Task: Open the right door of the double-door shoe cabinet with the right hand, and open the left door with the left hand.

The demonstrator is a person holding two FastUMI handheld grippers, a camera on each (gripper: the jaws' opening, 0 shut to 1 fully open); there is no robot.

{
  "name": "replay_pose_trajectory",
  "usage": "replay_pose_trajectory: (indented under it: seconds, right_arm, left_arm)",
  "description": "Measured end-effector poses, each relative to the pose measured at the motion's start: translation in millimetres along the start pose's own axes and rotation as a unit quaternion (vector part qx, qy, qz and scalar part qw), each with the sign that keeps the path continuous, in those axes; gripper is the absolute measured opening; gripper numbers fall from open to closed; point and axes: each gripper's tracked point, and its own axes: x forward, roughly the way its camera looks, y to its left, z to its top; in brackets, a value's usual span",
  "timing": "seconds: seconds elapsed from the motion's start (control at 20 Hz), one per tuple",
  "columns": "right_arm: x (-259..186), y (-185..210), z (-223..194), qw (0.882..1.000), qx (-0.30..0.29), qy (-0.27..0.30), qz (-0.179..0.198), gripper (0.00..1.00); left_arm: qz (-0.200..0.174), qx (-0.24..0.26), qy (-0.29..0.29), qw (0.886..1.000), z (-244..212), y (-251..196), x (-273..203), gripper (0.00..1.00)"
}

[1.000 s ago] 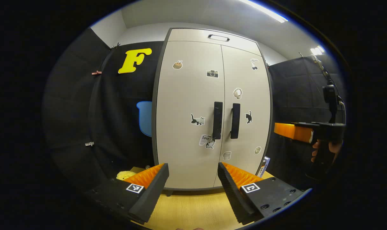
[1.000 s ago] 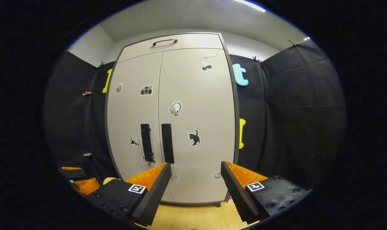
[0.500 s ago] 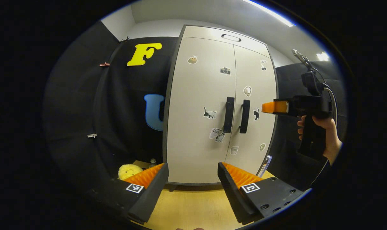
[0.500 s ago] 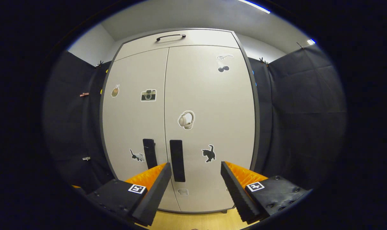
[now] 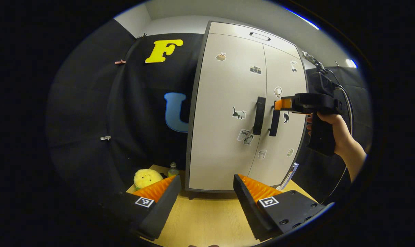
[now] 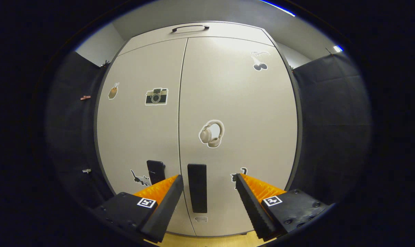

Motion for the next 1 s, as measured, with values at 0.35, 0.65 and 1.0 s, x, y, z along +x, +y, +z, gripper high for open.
replay_pose_trajectory:
  seconds: [0.35,0.65,1.0]
  right_arm:
    - [30.0,9.2,-30.4,0.999,0.0,0.035,0.007,0.97]
    - [38.3,8.3,-39.2,0.999,0.012,0.045,0.0,0.68]
    - [36.9,16.8,-41.0,0.999,0.018,0.047,0.014,0.32]
  left_arm:
    - [0.022,0.005,0.001,1.0,-2.9,12.8,-0.6,0.95]
    - [0.026,-0.006,0.004,1.0,-6.6,15.2,-2.8,0.95]
    - [0.022,0.0,0.001,1.0,-5.4,9.0,-7.9,0.95]
